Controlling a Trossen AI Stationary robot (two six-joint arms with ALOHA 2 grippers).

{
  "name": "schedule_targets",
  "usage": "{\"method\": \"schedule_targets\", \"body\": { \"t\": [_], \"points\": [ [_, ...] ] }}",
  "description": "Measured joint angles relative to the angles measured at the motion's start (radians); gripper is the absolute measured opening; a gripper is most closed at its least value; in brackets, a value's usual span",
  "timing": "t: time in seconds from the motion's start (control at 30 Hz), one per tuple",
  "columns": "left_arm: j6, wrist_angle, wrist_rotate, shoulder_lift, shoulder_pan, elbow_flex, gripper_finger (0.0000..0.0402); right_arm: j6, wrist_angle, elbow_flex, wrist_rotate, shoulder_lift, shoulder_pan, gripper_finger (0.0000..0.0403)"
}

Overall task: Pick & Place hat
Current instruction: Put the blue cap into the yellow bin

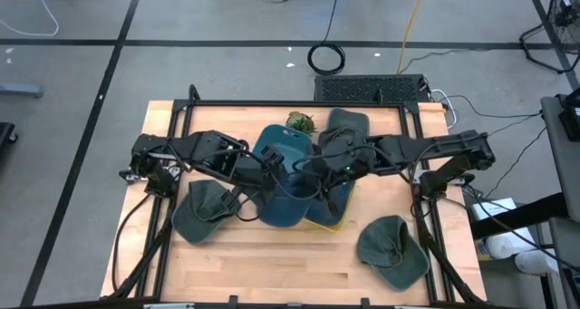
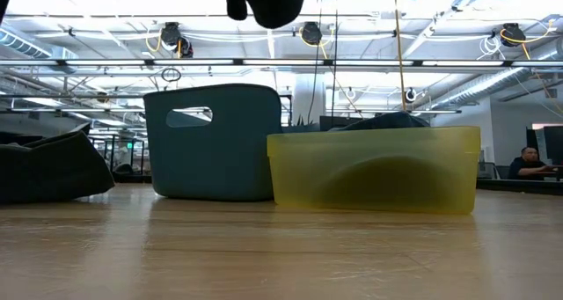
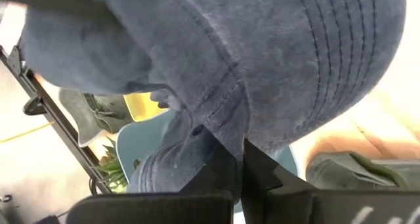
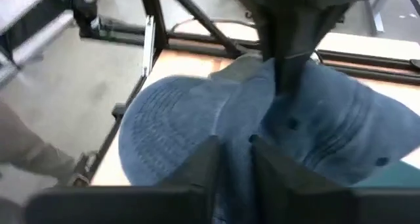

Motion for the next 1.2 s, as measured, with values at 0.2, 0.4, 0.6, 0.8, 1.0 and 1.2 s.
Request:
{"method": "schedule_targets", "body": {
  "t": [0.2,0.4,0.6,0.8,1.0,1.2],
  "points": [
    [-0.006,0.014,-0.001,0.000,0.000,0.000,0.0003,-0.023,0.007,-0.001,-0.019,-0.012,-0.001,0.0005],
    [-0.038,0.023,-0.036,0.000,0.000,0.000,0.0038,-0.019,-0.024,-0.001,-0.030,-0.013,-0.003,0.0001],
    [-0.110,0.024,-0.059,0.000,0.000,0.000,0.0084,-0.017,-0.027,-0.001,-0.009,-0.013,-0.006,0.0001],
    [-0.212,0.013,-0.104,-0.004,0.000,0.000,0.0142,-0.042,-0.085,-0.001,0.005,-0.015,-0.007,0.0000],
    [-0.315,0.017,-0.054,-0.050,0.004,0.000,0.0203,-0.088,-0.112,-0.002,0.049,-0.064,-0.007,0.0000],
    [-0.485,0.036,-0.052,-0.121,0.024,0.000,0.0249,-0.152,-0.115,-0.002,0.071,-0.135,-0.006,0.0000]
  ]
}}
